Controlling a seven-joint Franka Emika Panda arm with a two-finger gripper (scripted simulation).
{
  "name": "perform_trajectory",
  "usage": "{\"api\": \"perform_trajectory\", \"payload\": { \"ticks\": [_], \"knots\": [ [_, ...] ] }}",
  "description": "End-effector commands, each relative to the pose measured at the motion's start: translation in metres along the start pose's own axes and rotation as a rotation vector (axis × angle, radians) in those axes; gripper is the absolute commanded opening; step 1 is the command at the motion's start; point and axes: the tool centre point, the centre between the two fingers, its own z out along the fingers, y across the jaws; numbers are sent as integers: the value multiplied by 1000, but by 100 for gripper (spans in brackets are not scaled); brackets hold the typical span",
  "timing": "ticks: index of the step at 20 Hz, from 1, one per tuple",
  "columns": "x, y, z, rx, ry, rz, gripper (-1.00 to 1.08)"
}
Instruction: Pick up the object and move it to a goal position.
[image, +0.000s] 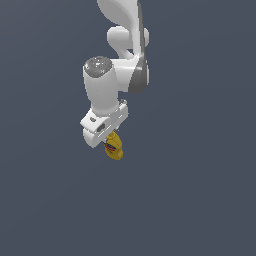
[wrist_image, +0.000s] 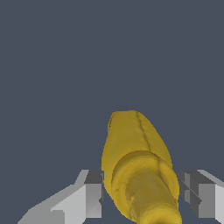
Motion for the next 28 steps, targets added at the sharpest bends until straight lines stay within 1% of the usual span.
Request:
{"api": "perform_trajectory", "payload": {
  "ticks": [1,10,15,21,28],
  "knots": [
    [0,0,1,0,0,-1,-100],
    [0,0,-1,0,0,0,-100],
    [2,-2,-15,0,0,0,-100],
    [8,-6,-52,0,0,0,-100],
    [18,-13,-118,-1,0,0,-100]
  ]
}}
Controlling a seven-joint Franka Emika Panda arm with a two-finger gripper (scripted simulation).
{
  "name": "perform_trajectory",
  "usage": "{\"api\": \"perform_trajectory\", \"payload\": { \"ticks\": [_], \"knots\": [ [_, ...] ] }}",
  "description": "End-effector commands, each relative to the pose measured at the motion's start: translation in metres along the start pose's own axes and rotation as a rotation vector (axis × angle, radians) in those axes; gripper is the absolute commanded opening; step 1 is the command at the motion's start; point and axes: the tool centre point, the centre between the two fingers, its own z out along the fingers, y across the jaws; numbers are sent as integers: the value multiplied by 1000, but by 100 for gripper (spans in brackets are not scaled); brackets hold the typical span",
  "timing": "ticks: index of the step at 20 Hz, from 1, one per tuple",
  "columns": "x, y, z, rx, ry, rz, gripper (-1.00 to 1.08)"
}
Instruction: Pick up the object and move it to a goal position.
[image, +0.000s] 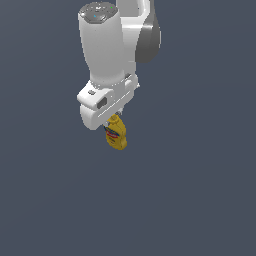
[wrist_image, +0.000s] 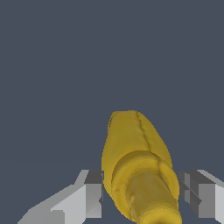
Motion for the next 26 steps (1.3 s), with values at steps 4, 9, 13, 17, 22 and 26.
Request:
{"api": "perform_trajectory", "payload": {
  "ticks": [4,9,13,17,22,26],
  "knots": [
    [10,-6,-64,-8,5,0,-100],
    [18,-11,-116,-8,5,0,-100],
    [24,-15,-156,-8,5,0,-100],
    [30,-18,-191,-8,5,0,-100],
    [36,-21,-227,-7,5,0,-100],
    [40,-22,-251,-7,5,0,-100]
  ]
}}
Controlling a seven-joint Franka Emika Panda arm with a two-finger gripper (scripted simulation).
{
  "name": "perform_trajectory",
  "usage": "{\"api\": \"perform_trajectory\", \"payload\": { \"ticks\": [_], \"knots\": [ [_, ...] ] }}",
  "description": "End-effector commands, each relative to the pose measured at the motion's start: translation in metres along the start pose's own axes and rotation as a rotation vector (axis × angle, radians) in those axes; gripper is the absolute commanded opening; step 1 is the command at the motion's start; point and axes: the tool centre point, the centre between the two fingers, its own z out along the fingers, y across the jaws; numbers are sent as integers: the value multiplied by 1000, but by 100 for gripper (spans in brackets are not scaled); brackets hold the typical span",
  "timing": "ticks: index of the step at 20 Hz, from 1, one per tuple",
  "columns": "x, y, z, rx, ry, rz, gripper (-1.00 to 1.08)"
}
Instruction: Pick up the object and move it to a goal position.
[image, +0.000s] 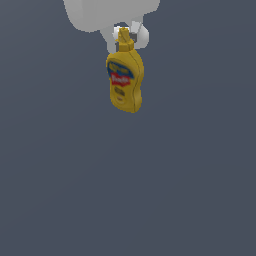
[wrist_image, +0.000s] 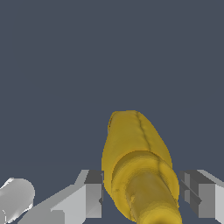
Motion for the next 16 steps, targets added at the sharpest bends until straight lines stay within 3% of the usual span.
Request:
{"api": "perform_trajectory", "payload": {
  "ticks": [1,16],
  "knots": [
    [2,-1,-19,-6,5,0,-100],
    [13,-4,-73,-6,5,0,-100]
  ]
}}
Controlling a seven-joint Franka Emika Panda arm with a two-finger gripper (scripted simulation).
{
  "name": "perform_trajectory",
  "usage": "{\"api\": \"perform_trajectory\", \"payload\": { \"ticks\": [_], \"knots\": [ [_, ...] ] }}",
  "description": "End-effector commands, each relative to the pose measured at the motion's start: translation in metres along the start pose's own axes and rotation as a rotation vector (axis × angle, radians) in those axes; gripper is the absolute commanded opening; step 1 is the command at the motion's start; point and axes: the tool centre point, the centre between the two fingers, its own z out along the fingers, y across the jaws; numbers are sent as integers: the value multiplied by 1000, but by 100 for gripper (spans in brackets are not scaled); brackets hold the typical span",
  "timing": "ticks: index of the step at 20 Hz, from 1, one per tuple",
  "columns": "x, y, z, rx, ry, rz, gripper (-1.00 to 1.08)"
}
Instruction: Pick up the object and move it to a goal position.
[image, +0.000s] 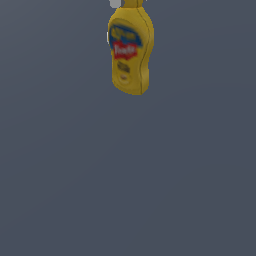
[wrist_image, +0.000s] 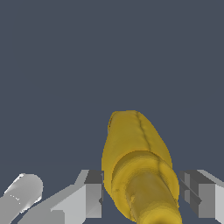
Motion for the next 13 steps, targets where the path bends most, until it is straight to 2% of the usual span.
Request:
{"api": "perform_trajectory", "payload": {
  "ticks": [1,13],
  "knots": [
    [0,-1,-9,-6,5,0,-100],
    [2,-1,-17,-6,5,0,-100]
  ]
}}
